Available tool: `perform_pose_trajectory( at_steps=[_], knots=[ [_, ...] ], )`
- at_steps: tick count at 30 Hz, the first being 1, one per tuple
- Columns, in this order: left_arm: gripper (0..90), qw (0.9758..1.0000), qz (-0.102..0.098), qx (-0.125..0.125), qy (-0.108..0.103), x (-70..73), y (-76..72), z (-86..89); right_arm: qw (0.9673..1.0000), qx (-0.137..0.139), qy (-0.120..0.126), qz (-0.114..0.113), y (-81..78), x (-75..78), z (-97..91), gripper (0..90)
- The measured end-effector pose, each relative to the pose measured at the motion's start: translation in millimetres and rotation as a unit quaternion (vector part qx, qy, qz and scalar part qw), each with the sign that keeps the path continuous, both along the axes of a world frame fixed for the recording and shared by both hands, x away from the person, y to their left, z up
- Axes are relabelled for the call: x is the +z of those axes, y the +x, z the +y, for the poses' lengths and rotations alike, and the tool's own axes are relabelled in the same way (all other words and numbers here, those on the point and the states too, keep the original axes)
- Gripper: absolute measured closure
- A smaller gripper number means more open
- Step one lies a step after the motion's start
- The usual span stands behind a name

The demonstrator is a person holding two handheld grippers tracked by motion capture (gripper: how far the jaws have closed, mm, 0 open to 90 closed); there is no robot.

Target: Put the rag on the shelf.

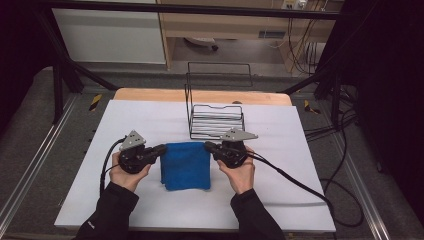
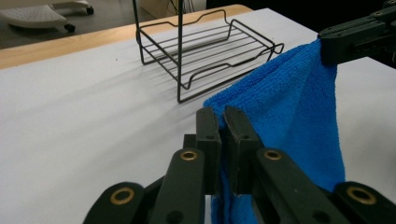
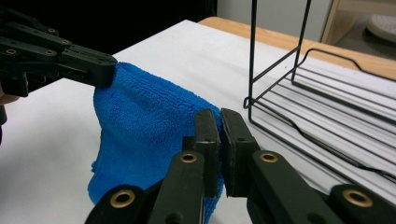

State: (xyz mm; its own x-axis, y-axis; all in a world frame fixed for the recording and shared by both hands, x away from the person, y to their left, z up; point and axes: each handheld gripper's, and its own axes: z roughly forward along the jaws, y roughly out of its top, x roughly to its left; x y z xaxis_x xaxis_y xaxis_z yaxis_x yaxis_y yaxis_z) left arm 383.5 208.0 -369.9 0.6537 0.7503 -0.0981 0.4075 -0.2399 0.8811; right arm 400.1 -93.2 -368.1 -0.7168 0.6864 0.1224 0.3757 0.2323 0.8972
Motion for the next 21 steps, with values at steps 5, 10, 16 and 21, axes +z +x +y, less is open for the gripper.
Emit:
perform_pose_trajectory(
  at_steps=[5,10,16,21],
  knots=[
    [84.9,0.9999,-0.01,0.001,-0.009,5.6,-3.6,-1.3,0.9999,0.002,0.008,-0.013,-3.2,8.9,-4.0,86.8],
    [84.9,0.9996,-0.025,0.004,-0.015,11.4,-7.3,-2.2,0.9996,0.002,0.002,-0.028,-5.5,13.7,-4.4,86.7],
    [84.9,0.9989,-0.036,0.008,-0.028,16.1,-9.4,-1.9,0.9989,0.002,0.01,-0.045,-10.2,23.7,-5.5,86.7],
    [84.9,0.998,-0.046,0.011,-0.042,22.7,-10.3,-2.9,0.9981,-0.001,0.019,-0.058,-12.7,32.0,-8.0,86.8]
  ],
)
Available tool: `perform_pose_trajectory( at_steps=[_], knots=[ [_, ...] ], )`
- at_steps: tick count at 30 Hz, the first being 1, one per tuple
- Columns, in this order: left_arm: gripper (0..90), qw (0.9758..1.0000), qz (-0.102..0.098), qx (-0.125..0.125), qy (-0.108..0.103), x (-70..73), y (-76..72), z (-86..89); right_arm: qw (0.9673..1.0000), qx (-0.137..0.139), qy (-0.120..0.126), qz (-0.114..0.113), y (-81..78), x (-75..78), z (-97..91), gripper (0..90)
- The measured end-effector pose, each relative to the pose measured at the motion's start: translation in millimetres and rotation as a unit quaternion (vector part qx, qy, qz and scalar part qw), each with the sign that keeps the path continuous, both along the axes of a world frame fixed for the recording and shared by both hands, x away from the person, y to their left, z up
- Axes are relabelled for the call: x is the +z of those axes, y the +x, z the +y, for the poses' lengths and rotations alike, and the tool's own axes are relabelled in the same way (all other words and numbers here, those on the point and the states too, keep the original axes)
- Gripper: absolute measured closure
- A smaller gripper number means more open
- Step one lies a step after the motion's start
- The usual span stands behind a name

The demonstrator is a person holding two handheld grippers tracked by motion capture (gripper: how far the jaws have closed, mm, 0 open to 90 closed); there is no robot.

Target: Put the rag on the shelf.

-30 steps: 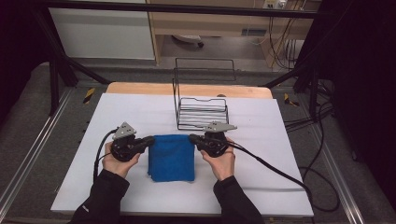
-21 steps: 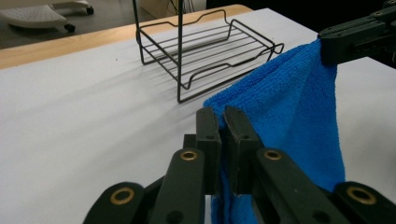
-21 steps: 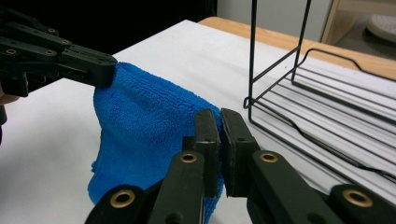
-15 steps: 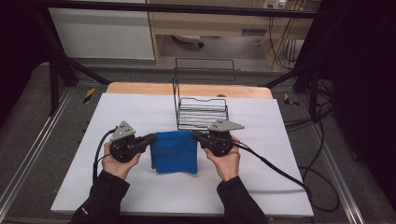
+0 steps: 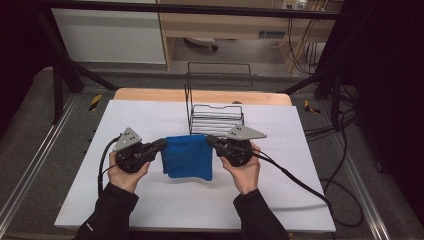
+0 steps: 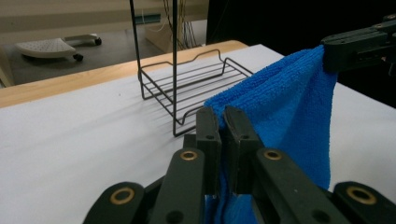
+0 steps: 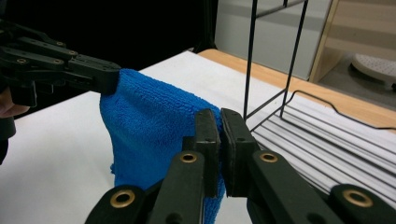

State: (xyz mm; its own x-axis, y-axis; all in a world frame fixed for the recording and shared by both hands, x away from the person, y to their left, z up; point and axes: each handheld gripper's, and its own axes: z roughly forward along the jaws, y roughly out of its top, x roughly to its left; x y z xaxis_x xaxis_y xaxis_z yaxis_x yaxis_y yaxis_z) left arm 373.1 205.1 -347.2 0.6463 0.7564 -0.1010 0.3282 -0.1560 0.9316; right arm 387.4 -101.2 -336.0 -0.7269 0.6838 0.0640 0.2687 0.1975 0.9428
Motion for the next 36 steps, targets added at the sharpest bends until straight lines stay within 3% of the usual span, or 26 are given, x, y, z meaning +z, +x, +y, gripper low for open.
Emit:
perform_pose_trajectory(
  at_steps=[8,19,26,36],
  knots=[
    [85.0,0.9998,-0.02,-0.001,-0.01,12.7,0.8,-9.7,0.9998,-0.008,0.009,-0.017,-2.7,11.1,-8.2,86.8],
    [84.9,0.9986,-0.046,-0.01,-0.023,26.4,2.8,-30.0,0.9978,-0.032,0.003,-0.058,-10.4,33.1,-27.1,86.8],
    [84.9,0.997,-0.069,-0.007,-0.033,37.1,7.8,-42.3,0.9961,-0.047,0.014,-0.073,-11.3,42.6,-37.2,86.8],
    [84.9,0.9953,-0.084,-0.015,-0.045,49.0,14.8,-53.4,0.9941,-0.061,0.024,-0.087,-11.3,52.3,-47.5,86.8]
  ],
)
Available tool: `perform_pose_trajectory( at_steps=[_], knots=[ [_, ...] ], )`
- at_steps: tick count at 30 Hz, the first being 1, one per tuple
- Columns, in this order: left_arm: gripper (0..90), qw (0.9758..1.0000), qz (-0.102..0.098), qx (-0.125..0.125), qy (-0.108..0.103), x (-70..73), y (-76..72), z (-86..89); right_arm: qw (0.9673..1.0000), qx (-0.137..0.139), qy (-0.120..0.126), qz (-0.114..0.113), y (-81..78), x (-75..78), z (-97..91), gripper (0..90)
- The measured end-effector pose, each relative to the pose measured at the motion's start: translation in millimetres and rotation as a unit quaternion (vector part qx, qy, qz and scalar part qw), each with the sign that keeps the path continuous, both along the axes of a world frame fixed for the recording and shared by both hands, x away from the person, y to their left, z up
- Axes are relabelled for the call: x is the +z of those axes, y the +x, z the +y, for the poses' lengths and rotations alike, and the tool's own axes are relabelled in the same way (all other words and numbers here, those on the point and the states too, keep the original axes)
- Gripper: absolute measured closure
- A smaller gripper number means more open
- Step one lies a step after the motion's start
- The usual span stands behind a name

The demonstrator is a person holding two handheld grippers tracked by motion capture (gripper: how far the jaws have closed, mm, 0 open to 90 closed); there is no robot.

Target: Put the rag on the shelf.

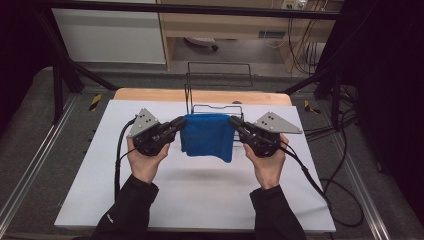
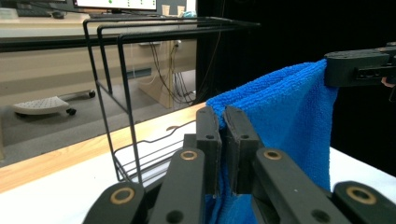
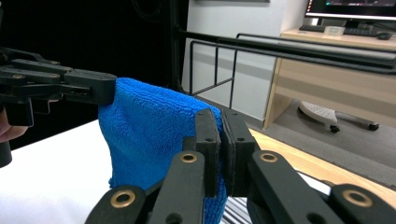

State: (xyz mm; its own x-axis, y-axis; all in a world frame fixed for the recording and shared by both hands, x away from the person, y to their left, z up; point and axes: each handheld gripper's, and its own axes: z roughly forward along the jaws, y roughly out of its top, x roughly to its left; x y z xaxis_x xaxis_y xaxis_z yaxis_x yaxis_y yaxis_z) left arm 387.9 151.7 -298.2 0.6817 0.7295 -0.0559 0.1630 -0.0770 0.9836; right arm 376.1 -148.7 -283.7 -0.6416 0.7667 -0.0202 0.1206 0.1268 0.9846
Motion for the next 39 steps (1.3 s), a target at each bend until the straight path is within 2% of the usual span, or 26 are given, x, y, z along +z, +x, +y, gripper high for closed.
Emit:
perform_pose_trajectory(
  at_steps=[8,22,39],
  knots=[
    [85.0,0.9999,-0.01,-0.004,-0.011,10.5,5.2,-7.0,0.9998,-0.009,0.012,-0.013,2.4,8.8,-7.0,86.8],
    [85.0,0.999,-0.04,-0.002,-0.019,34.8,14.0,-16.5,0.9978,-0.028,0.028,-0.054,7.7,32.4,-14.0,86.8],
    [85.0,0.9965,-0.068,0.001,-0.048,68.7,26.0,-22.1,0.9953,-0.037,0.026,-0.085,14.1,64.2,-16.6,86.9]
  ],
)
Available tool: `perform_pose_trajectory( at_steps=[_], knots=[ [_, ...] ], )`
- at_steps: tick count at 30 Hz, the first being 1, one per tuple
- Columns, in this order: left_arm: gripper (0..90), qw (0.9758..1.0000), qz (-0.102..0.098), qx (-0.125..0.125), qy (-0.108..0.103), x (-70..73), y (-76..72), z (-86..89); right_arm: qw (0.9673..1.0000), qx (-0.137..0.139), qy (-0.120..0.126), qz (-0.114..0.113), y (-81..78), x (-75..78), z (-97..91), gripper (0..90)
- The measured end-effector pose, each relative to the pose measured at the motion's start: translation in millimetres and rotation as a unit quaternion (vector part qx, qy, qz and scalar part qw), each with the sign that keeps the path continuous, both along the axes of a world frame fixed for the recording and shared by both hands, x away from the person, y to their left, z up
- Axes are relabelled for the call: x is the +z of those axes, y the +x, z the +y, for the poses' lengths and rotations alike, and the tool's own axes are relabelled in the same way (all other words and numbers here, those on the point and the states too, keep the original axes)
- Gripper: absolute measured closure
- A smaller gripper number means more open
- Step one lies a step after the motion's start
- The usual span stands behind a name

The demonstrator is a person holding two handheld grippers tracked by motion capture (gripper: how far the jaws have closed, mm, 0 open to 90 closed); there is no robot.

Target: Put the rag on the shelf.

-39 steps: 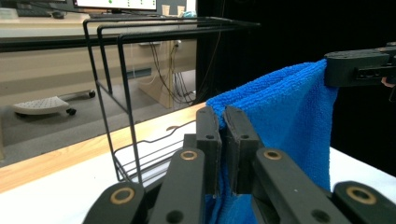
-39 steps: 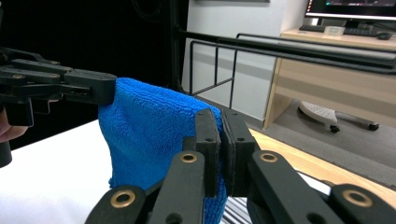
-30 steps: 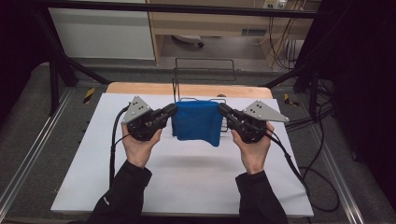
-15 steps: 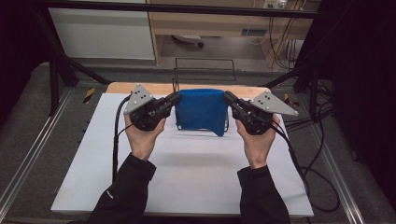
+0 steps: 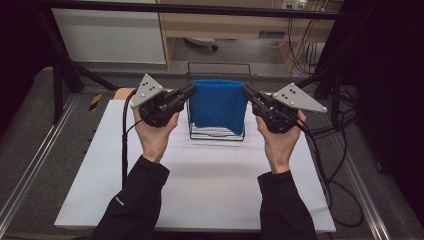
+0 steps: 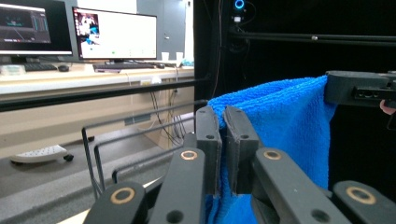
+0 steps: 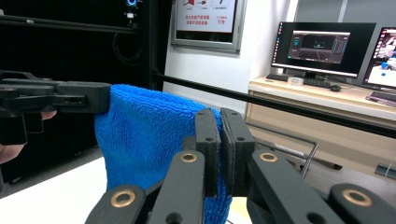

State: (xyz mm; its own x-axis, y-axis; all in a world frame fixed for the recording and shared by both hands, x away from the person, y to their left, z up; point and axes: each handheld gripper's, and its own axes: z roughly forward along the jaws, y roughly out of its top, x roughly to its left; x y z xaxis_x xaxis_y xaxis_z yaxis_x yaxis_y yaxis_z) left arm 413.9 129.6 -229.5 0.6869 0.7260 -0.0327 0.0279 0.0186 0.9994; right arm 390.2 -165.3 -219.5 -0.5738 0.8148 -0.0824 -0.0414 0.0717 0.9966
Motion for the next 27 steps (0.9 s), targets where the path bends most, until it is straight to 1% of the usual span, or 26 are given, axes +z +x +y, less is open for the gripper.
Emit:
perform_pose_trajectory(
  at_steps=[3,4,7,9,10,11,17,21,22,26,27],
  knots=[
    [85.0,1.0,-0.002,0.001,-0.002,3.6,2.7,-0.4,1.0,-0.002,-0.002,-0.001,1.5,3.9,0.0,86.9],
    [85.1,1.0,-0.003,0.001,0.001,4.4,3.8,0.1,1.0,-0.002,-0.004,-0.002,2.0,5.2,0.1,86.9],
    [85.1,1.0,-0.001,0.0,-0.008,7.2,7.0,0.5,1.0,-0.003,-0.008,-0.004,4.0,8.9,1.1,86.9],
    [85.1,1.0,-0.003,0.0,-0.008,9.9,8.7,1.3,0.9999,-0.003,-0.008,-0.005,5.3,12.1,1.5,86.9],
    [85.1,0.9999,-0.005,0.001,-0.009,11.5,9.4,1.3,0.9999,-0.004,-0.007,-0.008,6.7,16.0,2.0,86.9],
    [85.1,0.9999,-0.006,0.002,-0.01,13.2,10.1,1.2,0.9999,-0.004,-0.007,-0.008,6.7,16.0,2.0,86.9],
    [85.1,0.9997,-0.019,0.006,-0.013,27.6,13.7,2.2,0.9998,-0.005,-0.011,-0.018,10.2,29.5,3.7,86.9],
    [85.1,0.9995,-0.027,0.009,-0.016,37.9,16.0,2.0,0.9996,-0.007,-0.008,-0.027,13.2,37.5,4.3,86.9],
    [85.1,0.9994,-0.028,0.009,-0.019,40.1,16.9,1.8,0.9995,-0.006,-0.007,-0.03,14.2,39.1,4.3,86.9],
    [85.1,0.9992,-0.034,0.011,-0.015,47.7,19.9,1.0,0.9993,-0.006,-0.007,-0.037,19.6,47.9,3.2,86.9],
    [85.1,0.9992,-0.035,0.013,-0.013,49.5,21.0,0.4,0.9993,-0.006,-0.007,-0.037,19.6,47.9,3.2,86.9]
  ],
)
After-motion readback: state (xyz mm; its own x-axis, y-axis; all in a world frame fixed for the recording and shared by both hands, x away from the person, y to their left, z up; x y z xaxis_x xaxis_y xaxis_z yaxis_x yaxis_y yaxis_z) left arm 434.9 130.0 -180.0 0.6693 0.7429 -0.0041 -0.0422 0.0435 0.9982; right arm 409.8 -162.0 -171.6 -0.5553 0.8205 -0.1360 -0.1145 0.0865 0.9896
